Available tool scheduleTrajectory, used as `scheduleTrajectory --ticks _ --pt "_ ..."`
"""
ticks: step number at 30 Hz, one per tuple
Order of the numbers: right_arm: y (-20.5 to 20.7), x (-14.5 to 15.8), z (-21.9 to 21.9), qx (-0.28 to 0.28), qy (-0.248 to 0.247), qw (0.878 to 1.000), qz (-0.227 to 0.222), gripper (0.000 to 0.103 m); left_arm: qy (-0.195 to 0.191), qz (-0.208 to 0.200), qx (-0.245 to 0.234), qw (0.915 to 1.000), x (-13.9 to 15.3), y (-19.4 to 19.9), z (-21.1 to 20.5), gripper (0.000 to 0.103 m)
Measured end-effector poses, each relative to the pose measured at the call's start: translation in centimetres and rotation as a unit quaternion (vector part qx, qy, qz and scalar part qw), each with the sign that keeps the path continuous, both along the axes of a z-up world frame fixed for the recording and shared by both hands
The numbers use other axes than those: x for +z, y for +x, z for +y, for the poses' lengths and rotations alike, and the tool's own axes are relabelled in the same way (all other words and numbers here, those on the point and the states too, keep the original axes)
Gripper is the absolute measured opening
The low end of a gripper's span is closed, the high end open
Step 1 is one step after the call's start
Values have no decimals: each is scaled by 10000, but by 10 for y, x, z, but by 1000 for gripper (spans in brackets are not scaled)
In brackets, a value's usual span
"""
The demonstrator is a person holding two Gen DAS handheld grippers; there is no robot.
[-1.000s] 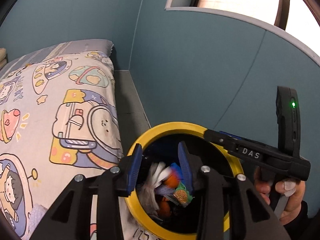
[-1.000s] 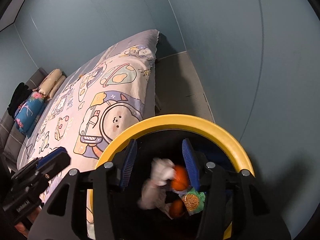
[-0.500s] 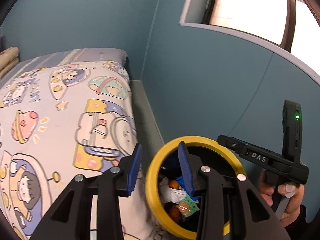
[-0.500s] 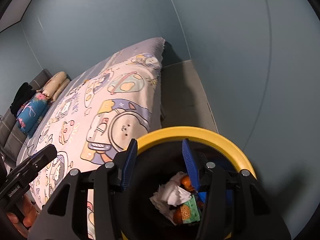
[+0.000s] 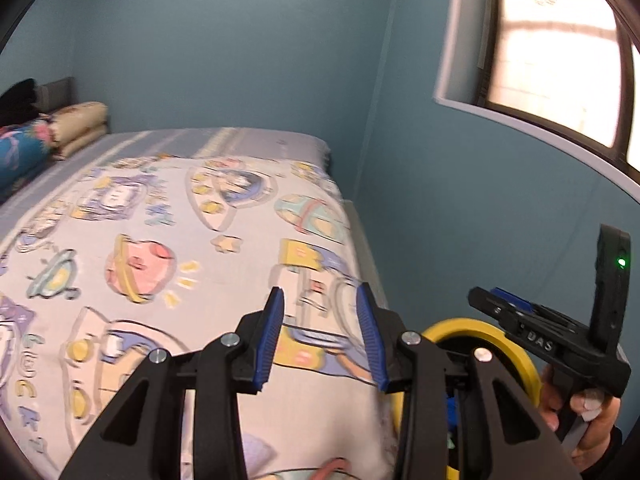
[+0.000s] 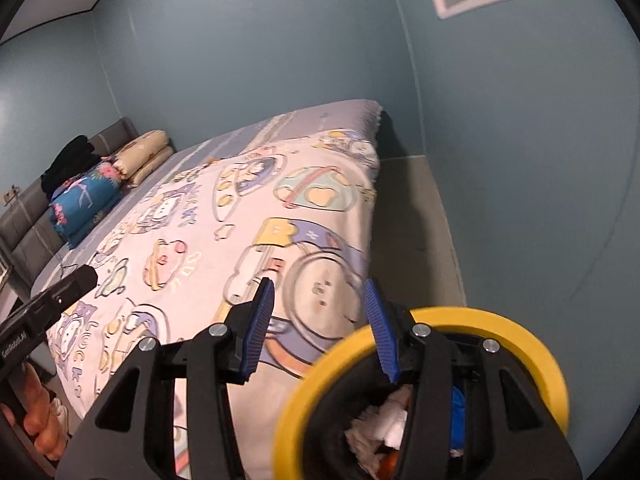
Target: Collect trash
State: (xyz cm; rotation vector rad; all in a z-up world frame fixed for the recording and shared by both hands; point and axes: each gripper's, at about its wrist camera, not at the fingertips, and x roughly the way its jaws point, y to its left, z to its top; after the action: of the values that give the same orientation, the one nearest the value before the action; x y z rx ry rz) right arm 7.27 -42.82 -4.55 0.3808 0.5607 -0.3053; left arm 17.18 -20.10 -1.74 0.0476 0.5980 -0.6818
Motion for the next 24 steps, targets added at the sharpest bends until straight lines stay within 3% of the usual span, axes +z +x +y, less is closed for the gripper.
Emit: scheduleTrajectory --ticks 5,15,24 --pt "31 7 30 280 -73 9996 -65 48 -81 -131 494 9987 13 15 38 38" --pt "80 30 100 738 -394 9957 -385 57 -178 -575 1368 9888 36 30 104 56" --pt "94 49 141 880 -500 9925 -686 67 -278 -926 1777 9793 49 26 138 66"
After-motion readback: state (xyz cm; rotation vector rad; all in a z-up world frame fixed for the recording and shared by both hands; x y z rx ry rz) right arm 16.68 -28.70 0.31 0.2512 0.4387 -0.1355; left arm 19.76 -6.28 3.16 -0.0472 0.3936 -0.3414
